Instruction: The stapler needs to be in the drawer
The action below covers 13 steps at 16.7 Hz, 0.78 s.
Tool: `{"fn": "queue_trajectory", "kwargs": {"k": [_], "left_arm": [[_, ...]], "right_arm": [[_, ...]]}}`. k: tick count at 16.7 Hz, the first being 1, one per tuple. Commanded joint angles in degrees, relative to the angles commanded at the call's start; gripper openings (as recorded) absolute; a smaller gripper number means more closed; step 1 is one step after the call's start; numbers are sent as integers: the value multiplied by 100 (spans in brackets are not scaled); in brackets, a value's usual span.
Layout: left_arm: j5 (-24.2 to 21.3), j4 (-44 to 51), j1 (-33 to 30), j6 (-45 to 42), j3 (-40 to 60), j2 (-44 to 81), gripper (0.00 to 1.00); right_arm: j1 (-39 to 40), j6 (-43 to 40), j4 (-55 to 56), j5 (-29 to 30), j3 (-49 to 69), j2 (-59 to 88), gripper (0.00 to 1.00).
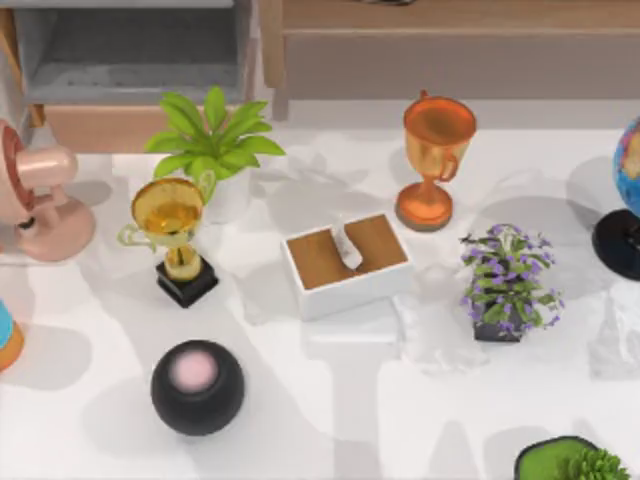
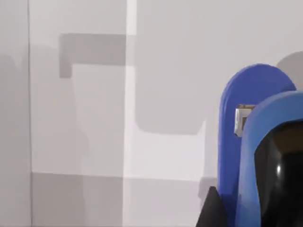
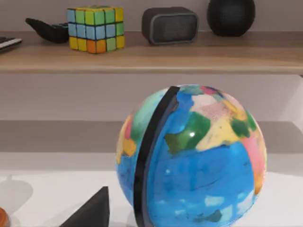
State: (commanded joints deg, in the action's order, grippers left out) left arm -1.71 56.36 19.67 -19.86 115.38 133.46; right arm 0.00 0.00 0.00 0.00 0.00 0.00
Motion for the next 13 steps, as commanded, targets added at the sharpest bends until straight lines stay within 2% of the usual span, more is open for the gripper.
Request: {"fn": "queue_trajectory", "kwargs": {"k": [3, 10, 13], "left_arm": [[-302, 189, 104, -219, -95, 179, 0], [-321, 199, 84, -243, -93, 170, 0], [-582, -19, 165, -321, 258, -164, 0]], "right_arm": [[0, 0, 0, 0, 0, 0, 100], [0, 0, 0, 0, 0, 0, 100], [0, 0, 0, 0, 0, 0, 100]]}}
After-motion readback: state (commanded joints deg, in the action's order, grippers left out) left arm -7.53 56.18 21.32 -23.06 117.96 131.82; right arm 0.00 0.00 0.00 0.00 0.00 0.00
